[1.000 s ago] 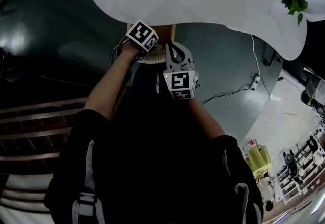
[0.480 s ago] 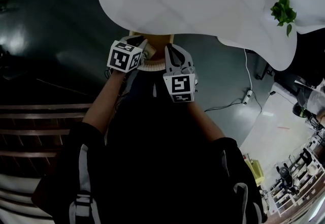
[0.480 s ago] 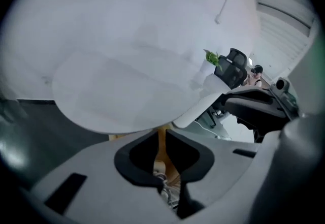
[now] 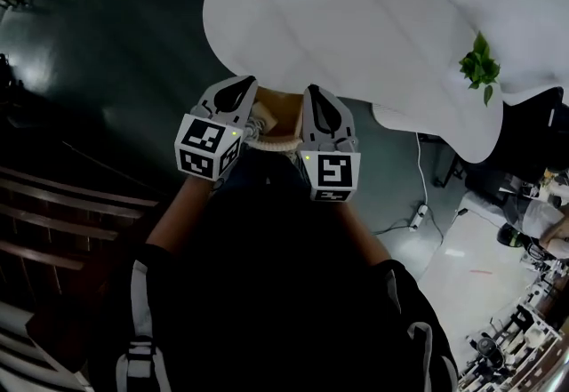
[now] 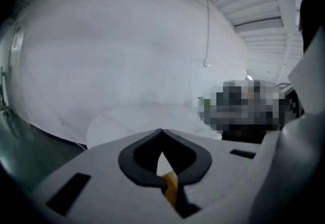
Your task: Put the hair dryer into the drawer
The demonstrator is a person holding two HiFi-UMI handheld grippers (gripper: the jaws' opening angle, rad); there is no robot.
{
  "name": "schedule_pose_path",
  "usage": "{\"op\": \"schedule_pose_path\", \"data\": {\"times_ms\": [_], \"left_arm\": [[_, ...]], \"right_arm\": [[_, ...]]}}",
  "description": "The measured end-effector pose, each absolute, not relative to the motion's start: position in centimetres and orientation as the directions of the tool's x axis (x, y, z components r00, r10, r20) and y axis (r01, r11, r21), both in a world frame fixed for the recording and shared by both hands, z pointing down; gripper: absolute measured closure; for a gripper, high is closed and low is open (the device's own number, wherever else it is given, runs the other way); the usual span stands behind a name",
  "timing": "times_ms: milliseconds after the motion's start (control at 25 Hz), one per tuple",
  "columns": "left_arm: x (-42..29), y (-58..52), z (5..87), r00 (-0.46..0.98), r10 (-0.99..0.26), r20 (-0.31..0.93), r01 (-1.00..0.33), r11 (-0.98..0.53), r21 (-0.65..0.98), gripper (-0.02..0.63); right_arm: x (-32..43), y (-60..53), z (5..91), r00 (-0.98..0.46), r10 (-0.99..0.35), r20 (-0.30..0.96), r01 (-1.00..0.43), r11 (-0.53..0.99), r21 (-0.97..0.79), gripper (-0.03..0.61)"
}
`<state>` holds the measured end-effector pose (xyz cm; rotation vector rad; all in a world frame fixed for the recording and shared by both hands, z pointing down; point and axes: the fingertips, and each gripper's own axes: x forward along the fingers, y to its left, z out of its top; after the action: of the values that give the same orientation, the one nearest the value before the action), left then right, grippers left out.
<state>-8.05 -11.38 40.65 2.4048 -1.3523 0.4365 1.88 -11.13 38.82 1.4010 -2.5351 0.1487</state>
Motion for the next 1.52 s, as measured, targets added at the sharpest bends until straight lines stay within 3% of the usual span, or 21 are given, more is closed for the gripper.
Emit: {"op": "schedule_pose_path", "data": {"times_ms": [400,560,1520], "left_arm": [[-9.9,-10.1,28.9,0.410,-0.897,0.165,-0.911,-0.413,0.019,0.606],[-10.7,-9.2,26.4,0.361,-0.928,0.089,-0.930,-0.366,-0.036,0.606],[-11.0,-9.1,27.4,0.398,-0.913,0.087,-0.912,-0.404,-0.068,0.606]], "right_arm": [[2.0,-10.3,27.7,-0.517,-0.856,0.010,-0.855,0.517,0.040,0.555],[2.1,-9.2,27.1,-0.527,-0.848,0.049,-0.841,0.529,0.110,0.555],[0.6,-9.7,28.2,-0.522,-0.849,0.078,-0.842,0.528,0.109,0.555]]}}
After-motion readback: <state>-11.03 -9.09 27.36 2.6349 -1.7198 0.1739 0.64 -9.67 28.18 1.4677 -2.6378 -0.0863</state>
